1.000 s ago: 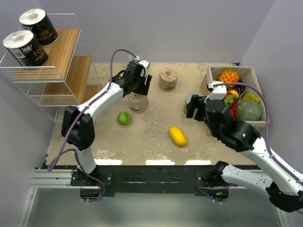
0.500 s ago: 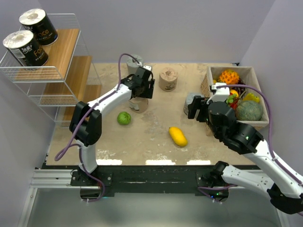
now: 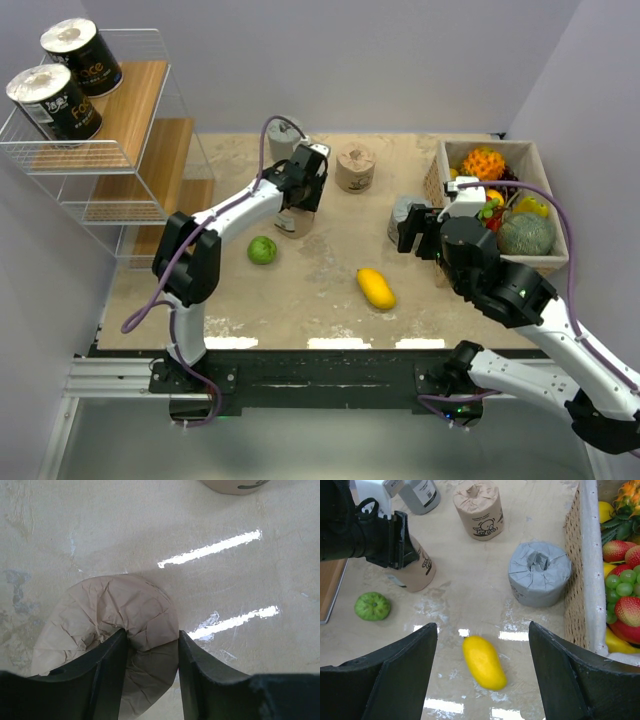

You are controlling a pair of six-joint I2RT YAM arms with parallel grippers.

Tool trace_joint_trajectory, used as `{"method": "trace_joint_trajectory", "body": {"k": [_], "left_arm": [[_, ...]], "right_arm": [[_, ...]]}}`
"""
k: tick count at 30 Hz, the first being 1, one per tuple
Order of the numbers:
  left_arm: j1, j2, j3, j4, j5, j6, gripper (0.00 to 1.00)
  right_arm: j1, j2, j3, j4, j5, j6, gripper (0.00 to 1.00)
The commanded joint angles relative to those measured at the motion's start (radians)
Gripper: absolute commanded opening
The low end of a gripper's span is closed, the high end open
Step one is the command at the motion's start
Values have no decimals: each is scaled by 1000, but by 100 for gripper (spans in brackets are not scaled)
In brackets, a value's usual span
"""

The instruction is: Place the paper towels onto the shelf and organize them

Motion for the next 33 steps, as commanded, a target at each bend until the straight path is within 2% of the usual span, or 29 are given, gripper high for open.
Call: {"method": "trace_joint_trajectory", "body": {"k": [1, 8, 16, 29, 33], "left_arm": [[-14, 5, 11, -5, 2, 62, 45], [-14, -40, -22, -23, -29, 97, 42], [-14, -95, 7, -60, -125, 143, 40], [-14, -193, 102, -127, -225, 222, 39], [-14, -201, 197, -160, -321, 275, 40]], "right_arm": [[1, 3, 19, 11, 14, -11, 77], [1, 17, 31, 22, 7, -11, 77], [3, 57, 54, 17, -2, -8, 77], [3, 107, 94, 6, -23, 4, 77], [3, 123, 108, 7, -23, 9, 77]]}}
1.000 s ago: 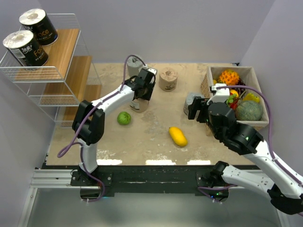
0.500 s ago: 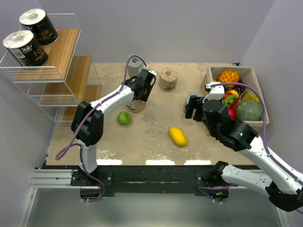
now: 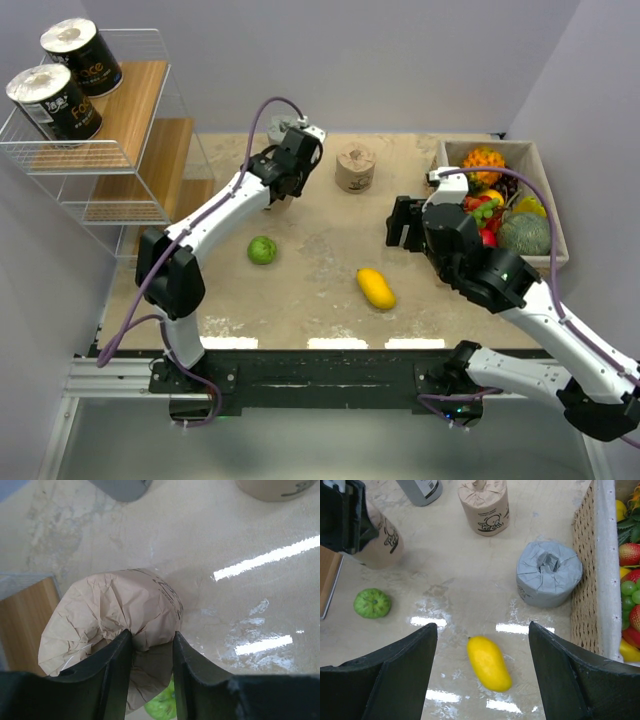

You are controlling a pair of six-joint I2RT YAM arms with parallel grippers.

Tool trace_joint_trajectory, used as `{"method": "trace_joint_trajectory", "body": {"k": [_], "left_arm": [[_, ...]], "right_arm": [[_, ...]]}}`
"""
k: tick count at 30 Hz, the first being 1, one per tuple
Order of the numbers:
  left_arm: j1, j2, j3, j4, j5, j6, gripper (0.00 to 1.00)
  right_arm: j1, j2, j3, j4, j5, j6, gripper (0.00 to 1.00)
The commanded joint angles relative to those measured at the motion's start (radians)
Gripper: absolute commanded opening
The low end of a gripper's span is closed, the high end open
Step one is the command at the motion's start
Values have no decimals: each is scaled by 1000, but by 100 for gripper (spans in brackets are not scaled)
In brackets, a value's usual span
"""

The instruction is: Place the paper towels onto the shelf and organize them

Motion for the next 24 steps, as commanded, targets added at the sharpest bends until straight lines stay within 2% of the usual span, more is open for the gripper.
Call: {"method": "trace_joint_trajectory", "body": {"k": [1, 4, 9, 18, 24], "left_arm": [[0, -76, 168, -4, -141, 104, 40], [1, -73, 251, -13, -233, 163, 40], [10, -89, 302, 22, -376, 267, 41], [87, -140, 253, 105, -457, 387, 41], [127, -161, 240, 140, -453, 421, 41]], "right_arm": [[1, 16, 62, 4, -3, 6, 77], [3, 33, 90, -10, -11, 5, 77], [3, 21, 98, -14, -23, 20, 77], [3, -4, 99, -31, -11, 23, 77], [1, -13, 92, -33, -9, 20, 77]]}}
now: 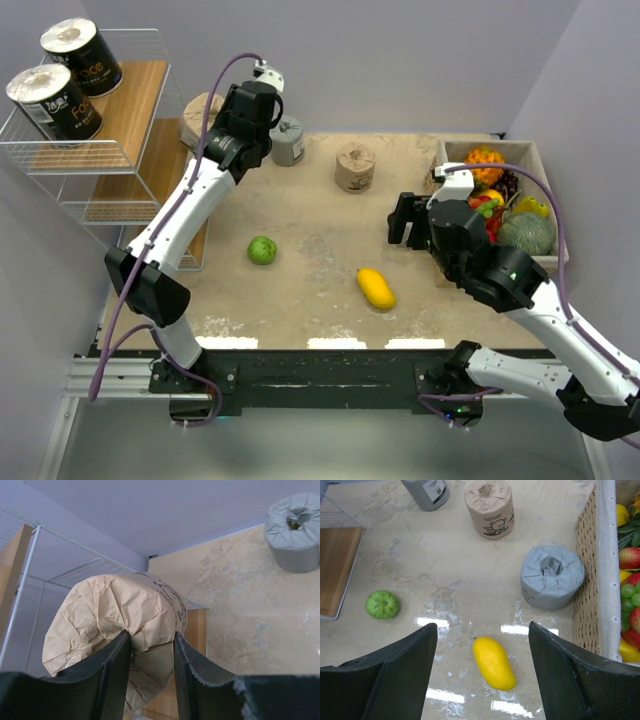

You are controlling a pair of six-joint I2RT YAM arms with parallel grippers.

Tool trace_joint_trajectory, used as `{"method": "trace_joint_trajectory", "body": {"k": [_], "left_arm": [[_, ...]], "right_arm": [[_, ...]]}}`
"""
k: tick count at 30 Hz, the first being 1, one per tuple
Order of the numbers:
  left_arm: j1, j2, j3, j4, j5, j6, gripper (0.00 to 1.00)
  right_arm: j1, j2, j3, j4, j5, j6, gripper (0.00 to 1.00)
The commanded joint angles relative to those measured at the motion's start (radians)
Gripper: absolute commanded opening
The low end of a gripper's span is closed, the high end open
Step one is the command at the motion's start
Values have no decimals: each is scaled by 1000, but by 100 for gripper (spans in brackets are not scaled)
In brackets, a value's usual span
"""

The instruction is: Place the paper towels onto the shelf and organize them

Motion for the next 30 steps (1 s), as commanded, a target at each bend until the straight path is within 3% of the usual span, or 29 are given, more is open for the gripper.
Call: {"method": "trace_joint_trajectory", "body": {"k": [1, 30], "left_arm": [[25, -64, -1, 93, -53, 77, 41], [103, -108, -119, 213, -93, 203, 44]], "right_arm": [[3, -22, 25, 9, 8, 9, 77], [3, -97, 17, -41, 23, 40, 77]]}}
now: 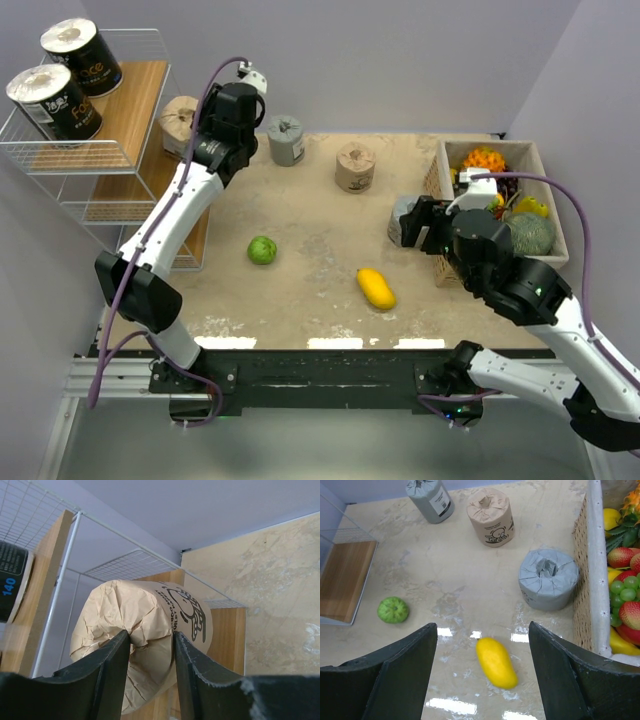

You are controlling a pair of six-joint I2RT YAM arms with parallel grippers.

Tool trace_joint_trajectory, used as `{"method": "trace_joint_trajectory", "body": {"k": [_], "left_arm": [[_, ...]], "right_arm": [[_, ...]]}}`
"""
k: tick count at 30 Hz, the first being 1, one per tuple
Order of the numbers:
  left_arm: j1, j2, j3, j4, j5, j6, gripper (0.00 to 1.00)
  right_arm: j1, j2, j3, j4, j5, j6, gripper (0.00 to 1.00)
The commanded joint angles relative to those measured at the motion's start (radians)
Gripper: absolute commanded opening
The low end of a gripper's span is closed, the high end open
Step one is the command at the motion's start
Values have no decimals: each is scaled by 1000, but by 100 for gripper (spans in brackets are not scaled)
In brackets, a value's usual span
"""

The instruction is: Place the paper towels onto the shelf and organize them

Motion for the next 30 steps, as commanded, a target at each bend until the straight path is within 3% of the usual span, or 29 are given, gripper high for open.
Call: {"method": "trace_joint_trajectory", "body": {"k": [1, 18, 30], "left_arm": [[21, -48, 4, 75, -47, 53, 44], [18, -92, -31, 213, -176, 212, 56], [-68, -65, 43, 12, 3, 44, 52]], "right_arm": [[2, -8, 22, -23, 13, 22, 77], [2, -98, 33, -63, 0, 14, 78], [2, -125, 16, -64, 13, 8, 78]]}}
